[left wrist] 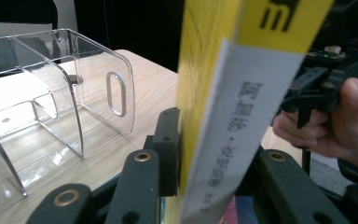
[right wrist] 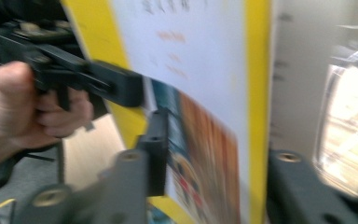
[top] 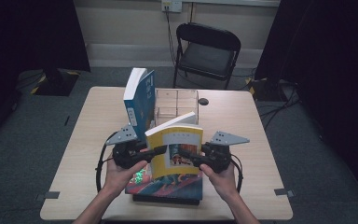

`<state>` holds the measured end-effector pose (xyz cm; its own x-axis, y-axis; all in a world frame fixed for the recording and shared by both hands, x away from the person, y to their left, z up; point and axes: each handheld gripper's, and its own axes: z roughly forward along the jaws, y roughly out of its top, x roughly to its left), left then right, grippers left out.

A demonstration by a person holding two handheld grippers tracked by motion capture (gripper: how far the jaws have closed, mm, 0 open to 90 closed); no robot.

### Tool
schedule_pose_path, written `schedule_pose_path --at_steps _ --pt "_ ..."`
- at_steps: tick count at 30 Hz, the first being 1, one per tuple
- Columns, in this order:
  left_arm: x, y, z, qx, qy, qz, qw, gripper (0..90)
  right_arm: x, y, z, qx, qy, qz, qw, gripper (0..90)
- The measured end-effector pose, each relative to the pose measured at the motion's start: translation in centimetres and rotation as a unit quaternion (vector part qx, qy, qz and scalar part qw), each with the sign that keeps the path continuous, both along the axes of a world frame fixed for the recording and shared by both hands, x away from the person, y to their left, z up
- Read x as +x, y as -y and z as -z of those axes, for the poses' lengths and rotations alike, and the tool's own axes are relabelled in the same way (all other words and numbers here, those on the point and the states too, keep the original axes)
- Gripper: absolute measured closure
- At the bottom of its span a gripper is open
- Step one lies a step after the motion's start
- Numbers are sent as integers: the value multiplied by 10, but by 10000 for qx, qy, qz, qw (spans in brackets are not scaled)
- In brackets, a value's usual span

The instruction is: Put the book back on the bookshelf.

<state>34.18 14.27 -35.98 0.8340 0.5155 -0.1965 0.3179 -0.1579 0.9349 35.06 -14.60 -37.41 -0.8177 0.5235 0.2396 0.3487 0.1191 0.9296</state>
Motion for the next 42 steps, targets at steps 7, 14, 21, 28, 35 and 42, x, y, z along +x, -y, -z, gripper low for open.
schedule_pose_path --at_steps 7,14,21,28,35,42 --pt "-13 4 0 144 167 71 9997 705 -9 20 19 -386 -47 310 9988 513" --pt "-12 11 -3 309 203 -60 9993 702 -1 17 39 -641 -265 214 9974 555" --pt "-14 20 -2 475 302 -102 9984 687 -2 10 40 -751 -227 113 9969 577" --pt "-12 28 3 535 292 -182 9980 676 -2 9 40 -777 -167 57 9968 588" --pt "-13 30 7 471 411 -154 9979 677 -2 12 44 -747 -102 -30 9971 594" --pt "-10 34 6 390 357 -171 9985 639 0 9 51 -906 -144 37 9958 544"
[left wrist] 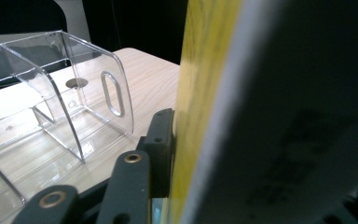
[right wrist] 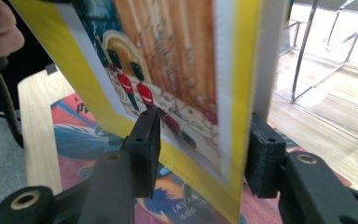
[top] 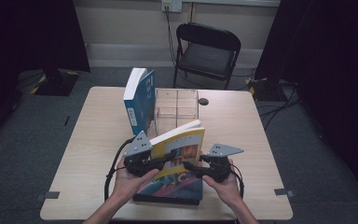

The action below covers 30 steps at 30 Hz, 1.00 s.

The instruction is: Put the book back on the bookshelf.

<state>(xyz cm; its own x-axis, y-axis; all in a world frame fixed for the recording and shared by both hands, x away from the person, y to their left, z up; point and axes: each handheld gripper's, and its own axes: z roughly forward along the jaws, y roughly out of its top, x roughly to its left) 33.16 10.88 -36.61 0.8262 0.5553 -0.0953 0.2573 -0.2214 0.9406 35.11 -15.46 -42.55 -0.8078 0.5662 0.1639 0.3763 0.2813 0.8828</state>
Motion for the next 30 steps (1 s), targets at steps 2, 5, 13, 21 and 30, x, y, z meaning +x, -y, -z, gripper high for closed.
schedule_pose_path --at_steps 2,5,13,21,30 --pt "1 1 0 7 -12 55 10000 608 0 -3 0 -47 9 -16 10000 546" --pt "1 1 -1 32 -3 -13 10000 613 0 -3 0 -56 -5 -13 10000 552" --pt "-1 3 -1 25 -17 -73 10000 605 0 -3 0 -50 -2 -32 10000 554" --pt "-1 0 0 140 85 -242 9996 748 2 -3 1 -38 -21 -47 10000 492" --pt "6 -18 1 -135 -252 -499 9983 756 4 15 5 -117 -207 267 9994 337"
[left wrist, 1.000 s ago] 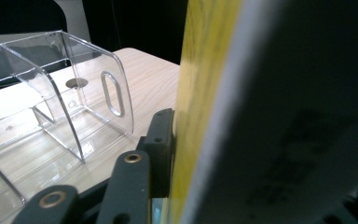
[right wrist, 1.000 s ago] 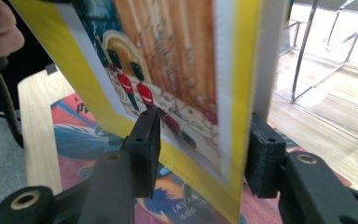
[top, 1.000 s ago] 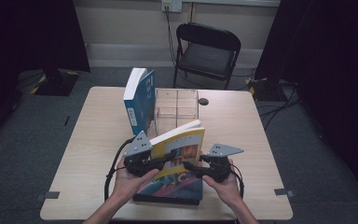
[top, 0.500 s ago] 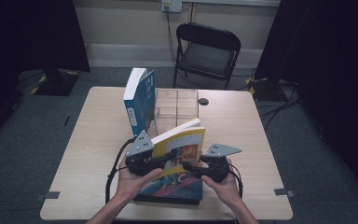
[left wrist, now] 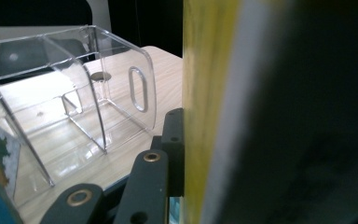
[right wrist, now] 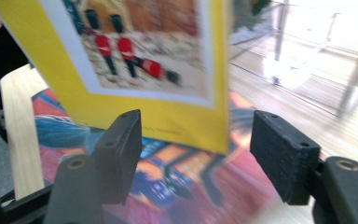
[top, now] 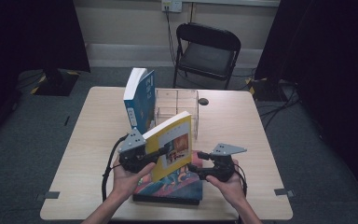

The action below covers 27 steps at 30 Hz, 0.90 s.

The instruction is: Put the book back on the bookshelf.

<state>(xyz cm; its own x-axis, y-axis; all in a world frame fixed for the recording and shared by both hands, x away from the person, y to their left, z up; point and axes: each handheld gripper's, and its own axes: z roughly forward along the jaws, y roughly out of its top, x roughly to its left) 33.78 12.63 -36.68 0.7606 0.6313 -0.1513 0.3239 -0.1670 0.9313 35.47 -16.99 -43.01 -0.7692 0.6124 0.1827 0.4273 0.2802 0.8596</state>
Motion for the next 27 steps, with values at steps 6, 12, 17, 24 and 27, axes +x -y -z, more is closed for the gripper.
schedule_pose_path --at_steps 6,12,17,24,27 --pt "2 -8 -1 -39 -90 -78 9999 757 -3 27 3 -18 -102 333 9994 299" --pt "4 -16 -3 -21 -135 -248 9996 757 -8 57 16 -330 -209 766 9963 275" --pt "9 -26 -5 -118 -221 -467 9986 757 -6 81 32 -662 -390 1100 9910 258" --pt "19 -37 -12 -100 -225 -816 9964 757 3 94 47 -870 -631 1445 9836 237" --pt "22 -38 -15 -109 -246 -927 9953 757 5 91 51 -1092 -627 1472 9811 227"
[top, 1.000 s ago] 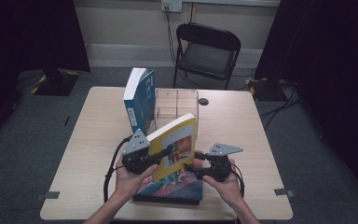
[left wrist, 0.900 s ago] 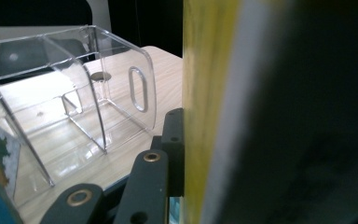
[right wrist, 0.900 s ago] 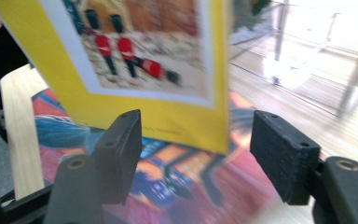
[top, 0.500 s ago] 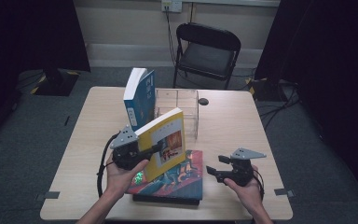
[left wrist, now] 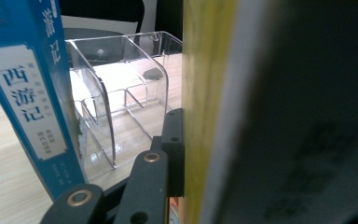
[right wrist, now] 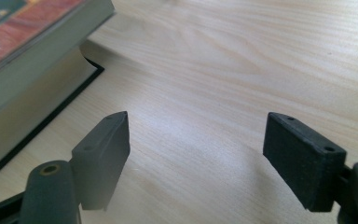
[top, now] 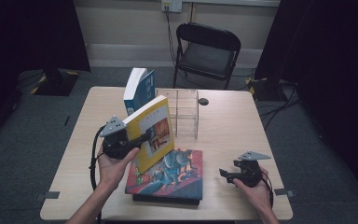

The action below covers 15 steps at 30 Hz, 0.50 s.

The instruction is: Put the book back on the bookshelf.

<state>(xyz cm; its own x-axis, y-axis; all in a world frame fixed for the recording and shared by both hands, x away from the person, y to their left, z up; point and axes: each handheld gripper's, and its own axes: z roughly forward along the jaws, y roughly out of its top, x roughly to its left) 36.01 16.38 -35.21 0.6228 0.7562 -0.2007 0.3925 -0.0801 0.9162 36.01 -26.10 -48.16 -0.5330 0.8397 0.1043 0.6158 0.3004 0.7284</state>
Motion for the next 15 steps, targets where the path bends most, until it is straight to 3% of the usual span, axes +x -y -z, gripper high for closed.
schedule_pose_path --at_steps 4,10,15 --pt "5 3 -4 79 98 -240 9996 757 1 -1 3 -124 13 29 9999 216" --pt "17 8 -5 45 57 -381 9992 757 2 -2 9 -233 -139 18 9996 189" --pt "27 17 -10 159 78 -500 9986 757 -2 -8 16 -504 229 -43 9985 152"
